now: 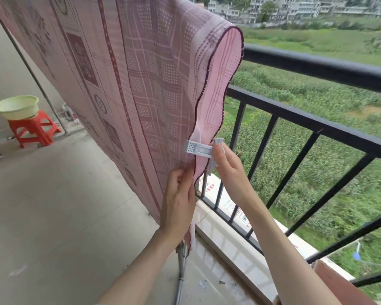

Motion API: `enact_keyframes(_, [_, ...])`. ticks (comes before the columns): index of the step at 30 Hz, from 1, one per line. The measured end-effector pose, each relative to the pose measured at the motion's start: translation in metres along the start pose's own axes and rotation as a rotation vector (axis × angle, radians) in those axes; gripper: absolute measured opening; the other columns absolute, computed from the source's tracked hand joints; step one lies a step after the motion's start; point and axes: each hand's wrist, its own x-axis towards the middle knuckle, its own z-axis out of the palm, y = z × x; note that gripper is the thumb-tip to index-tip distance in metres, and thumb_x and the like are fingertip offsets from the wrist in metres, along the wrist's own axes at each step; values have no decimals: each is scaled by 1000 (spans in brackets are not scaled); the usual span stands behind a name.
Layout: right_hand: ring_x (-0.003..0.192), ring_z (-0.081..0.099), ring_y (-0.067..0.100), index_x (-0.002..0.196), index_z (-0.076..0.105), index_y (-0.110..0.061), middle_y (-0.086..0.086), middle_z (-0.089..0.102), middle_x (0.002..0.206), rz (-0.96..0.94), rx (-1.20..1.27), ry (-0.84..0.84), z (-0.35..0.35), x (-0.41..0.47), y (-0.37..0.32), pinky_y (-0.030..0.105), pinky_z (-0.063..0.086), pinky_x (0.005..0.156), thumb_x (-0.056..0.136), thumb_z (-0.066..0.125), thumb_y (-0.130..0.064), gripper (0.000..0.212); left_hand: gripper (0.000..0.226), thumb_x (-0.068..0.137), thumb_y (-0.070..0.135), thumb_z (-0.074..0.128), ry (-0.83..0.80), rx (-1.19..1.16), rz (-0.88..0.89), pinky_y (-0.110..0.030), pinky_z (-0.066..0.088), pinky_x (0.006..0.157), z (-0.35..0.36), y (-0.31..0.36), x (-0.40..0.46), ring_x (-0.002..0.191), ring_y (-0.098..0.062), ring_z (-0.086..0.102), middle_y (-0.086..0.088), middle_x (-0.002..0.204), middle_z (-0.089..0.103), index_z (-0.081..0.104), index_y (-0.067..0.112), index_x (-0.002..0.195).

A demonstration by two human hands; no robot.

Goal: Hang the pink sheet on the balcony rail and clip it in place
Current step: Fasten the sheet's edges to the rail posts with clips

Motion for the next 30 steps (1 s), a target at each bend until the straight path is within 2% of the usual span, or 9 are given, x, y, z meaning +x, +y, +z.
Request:
enact_keyframes(6, [64, 44, -1, 82, 51, -8, -5, 43, 75, 57, 122, -21, -18, -4, 2, 12, 37, 67, 90, 33, -47, 44, 41, 89, 14, 35, 29, 18, -12, -12, 35, 85, 2, 7, -1, 85, -10, 47, 0, 101, 37, 52, 4, 125])
enact_keyframes(11, [68, 45, 3, 70, 55, -36, -16, 48, 71, 88, 73, -37, -16, -9, 3, 20, 37, 71, 94, 35, -46, 33, 35, 98, 28, 34, -24, -123, -51, -5, 34, 82, 13, 25, -2, 87, -8, 48, 3, 103, 38, 38, 15, 130])
enact_keyframes(14, [65, 48, -5, 77, 53, -27, -22, 52, 67, 100, 89, -57, -19, -12, -1, 18, 39, 70, 90, 35, -50, 32, 42, 94, 32, 45, -57, -168, -82, 3, 31, 81, 13, 23, -2, 89, -5, 49, 5, 102, 40, 41, 12, 131])
enact_keyframes(17, [79, 47, 18, 90, 55, -3, 5, 48, 82, 79, 91, -66, -16, -14, -5, 45, 50, 84, 78, 45, -71, 69, 40, 87, 14, 59, -12, -222, -186, 4, 31, 82, 15, 26, 2, 92, 0, 47, 3, 103, 45, 49, 0, 124])
enact_keyframes(19, [83, 47, 32, 99, 48, 9, 19, 48, 88, 82, 95, -54, -14, -18, -8, 64, 39, 94, 76, 48, -73, 85, 31, 87, 4, 56, 39, -228, -218, 4, 32, 82, 16, 28, 6, 92, 2, 45, 0, 101, 48, 53, -3, 117])
enact_keyframes(21, [87, 56, 33, 101, 50, 9, 29, 52, 94, 78, 119, 11, -14, -20, -6, 60, 44, 92, 77, 52, -69, 82, 29, 90, 8, 51, 45, -191, -191, 1, 33, 84, 17, 25, 7, 94, 0, 46, -2, 101, 48, 53, -2, 116])
enact_keyframes(24, [73, 66, 15, 95, 56, -8, 6, 66, 83, 53, 194, 260, -20, -28, 5, 29, 55, 68, 83, 60, -50, 43, 35, 91, 15, 41, 29, -82, -136, -18, 38, 79, 19, 20, 3, 87, -10, 48, -13, 98, 52, 53, -3, 119])
enact_keyframes(27, [39, 46, 12, 88, 50, -10, -3, 56, 52, 104, 270, 419, -23, -44, 11, 24, 36, 37, 80, 60, -38, 31, 33, 92, 11, 41, 27, 34, -34, -26, 36, 81, 23, 17, -1, 85, -15, 46, -14, 99, 48, 50, -7, 119])
enact_keyframes(30, [34, 38, 14, 82, 51, -9, -2, 51, 44, 150, 225, 439, -18, -58, 17, 23, 30, 36, 76, 63, -30, 25, 35, 92, 10, 36, -27, 78, -5, -26, 39, 79, 25, 15, -2, 83, -20, 52, -6, 103, 39, 41, 2, 126])
